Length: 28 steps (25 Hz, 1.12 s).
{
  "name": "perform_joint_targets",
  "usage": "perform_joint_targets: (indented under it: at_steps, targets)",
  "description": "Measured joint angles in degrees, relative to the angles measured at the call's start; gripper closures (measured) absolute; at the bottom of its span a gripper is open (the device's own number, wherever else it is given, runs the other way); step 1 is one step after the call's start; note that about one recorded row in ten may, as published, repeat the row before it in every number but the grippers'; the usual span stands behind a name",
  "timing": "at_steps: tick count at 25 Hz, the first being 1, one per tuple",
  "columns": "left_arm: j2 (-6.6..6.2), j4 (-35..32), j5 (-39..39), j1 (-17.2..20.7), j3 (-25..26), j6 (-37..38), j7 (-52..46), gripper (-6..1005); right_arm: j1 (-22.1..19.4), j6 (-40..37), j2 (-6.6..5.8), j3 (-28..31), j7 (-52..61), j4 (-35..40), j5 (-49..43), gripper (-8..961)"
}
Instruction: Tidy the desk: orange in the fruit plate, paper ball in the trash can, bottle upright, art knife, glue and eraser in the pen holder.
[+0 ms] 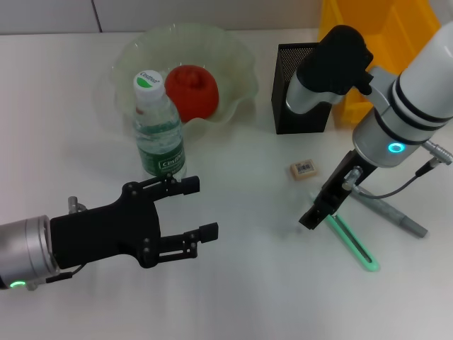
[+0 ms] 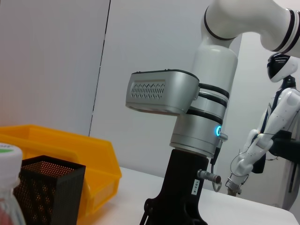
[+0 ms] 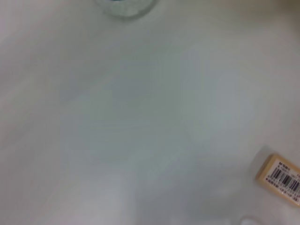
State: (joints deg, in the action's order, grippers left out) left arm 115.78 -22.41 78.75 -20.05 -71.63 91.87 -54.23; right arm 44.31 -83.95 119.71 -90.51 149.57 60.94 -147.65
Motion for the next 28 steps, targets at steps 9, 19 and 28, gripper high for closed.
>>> perform_joint_targets:
  at_steps: [9,19,28]
  targets:
    - [0.30,0.0,0.0,0.4,0.0,-0.2,0.0,201,0.3,2.2,0.00,-0.2,0.2,-2.5,0.1,268]
    - [0.58,0.0,0.0,0.3,0.0,-0.3,0.0,201,0.2,2.0,0.00,-0.2,0.2,-2.1,0.2,644]
    - [0.65,0.0,0.0,0.4,0.2,-0.3,0.0,200,-0.9,-0.7,-0.08,1.1,0.2,3.3,0.2,782]
